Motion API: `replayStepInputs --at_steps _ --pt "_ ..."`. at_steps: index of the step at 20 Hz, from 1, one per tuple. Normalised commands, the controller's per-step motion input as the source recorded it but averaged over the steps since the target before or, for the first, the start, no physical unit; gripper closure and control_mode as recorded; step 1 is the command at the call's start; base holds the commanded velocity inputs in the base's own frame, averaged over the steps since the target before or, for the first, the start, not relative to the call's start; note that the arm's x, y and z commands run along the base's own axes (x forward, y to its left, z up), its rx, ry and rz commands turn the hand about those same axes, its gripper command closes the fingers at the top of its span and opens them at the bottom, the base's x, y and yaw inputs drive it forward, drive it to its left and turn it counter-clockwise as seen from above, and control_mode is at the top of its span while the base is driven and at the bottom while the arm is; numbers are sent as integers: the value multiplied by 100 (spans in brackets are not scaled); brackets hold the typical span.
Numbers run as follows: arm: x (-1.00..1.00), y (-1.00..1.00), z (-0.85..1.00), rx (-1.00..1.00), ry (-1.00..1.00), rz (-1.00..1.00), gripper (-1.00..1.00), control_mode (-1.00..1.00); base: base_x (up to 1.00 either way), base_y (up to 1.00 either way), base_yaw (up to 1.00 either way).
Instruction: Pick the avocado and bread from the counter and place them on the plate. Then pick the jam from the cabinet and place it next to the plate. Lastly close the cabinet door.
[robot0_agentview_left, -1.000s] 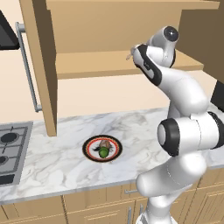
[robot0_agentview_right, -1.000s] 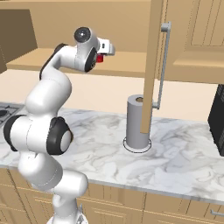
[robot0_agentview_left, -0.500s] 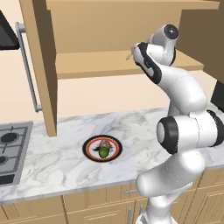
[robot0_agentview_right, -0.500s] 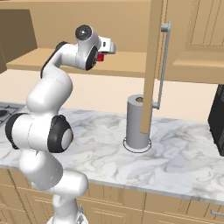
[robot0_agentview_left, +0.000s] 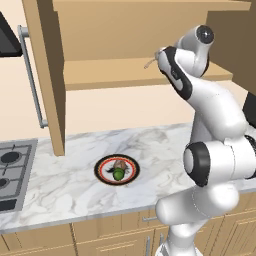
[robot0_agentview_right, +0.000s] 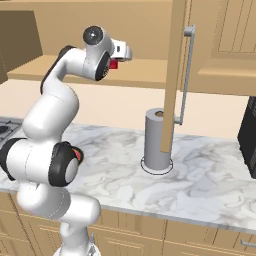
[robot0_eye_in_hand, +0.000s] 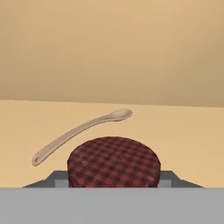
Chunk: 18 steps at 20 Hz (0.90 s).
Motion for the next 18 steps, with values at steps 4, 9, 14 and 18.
replayStepInputs --at_steps 4,9,14,18 --pt "-73 0 38 0 -7 1 100 -100 0 0 0" --pt "-81 1 12 0 0 0 100 -100 0 0 0" --pt "-86 7 3 0 0 0 100 -100 0 0 0" --pt "-87 9 7 0 0 0 100 -100 0 0 0"
